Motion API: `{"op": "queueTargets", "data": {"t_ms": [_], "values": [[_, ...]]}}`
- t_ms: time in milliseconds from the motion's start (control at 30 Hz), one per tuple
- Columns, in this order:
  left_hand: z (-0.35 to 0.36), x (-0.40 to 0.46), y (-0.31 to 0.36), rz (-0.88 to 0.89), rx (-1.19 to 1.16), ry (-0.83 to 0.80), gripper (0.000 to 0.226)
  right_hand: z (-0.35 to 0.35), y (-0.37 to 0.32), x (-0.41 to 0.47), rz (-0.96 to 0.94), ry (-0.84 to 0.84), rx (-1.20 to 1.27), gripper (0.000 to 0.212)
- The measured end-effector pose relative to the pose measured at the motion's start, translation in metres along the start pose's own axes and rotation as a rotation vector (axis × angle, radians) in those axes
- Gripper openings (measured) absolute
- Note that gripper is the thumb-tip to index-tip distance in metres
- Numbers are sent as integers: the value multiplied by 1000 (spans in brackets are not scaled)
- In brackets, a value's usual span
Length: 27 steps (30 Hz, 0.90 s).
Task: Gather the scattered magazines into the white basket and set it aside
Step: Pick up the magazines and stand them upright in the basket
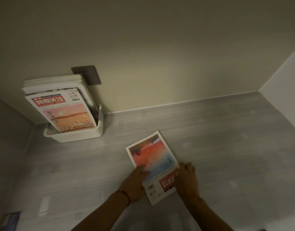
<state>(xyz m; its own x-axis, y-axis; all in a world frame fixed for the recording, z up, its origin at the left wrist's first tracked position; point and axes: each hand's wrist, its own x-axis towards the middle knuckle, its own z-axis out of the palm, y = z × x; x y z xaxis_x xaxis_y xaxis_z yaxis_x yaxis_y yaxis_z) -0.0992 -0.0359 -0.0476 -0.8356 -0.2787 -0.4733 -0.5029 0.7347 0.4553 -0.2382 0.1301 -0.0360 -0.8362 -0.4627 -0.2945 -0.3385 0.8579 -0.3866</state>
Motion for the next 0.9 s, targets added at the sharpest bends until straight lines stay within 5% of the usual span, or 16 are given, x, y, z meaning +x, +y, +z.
{"op": "queueTargets", "data": {"t_ms": [100,233,367,567,767,900], "values": [[-25,-4,11,-11,-181,116,51,-17,4,7,-185,-41,197,3],[-65,-8,29,76,-108,654,66,-59,-11,25,-440,-25,311,22],[-107,-2,36,255,279,637,74,-107,-53,42,-605,-35,377,19],[-148,-21,21,262,-205,612,23,-136,-110,48,-650,-44,574,19],[-158,-55,-13,105,-684,805,17,-122,-112,50,-481,200,770,43],[-171,-79,-36,88,-955,846,25,-78,-131,36,-303,-207,1041,46]]}}
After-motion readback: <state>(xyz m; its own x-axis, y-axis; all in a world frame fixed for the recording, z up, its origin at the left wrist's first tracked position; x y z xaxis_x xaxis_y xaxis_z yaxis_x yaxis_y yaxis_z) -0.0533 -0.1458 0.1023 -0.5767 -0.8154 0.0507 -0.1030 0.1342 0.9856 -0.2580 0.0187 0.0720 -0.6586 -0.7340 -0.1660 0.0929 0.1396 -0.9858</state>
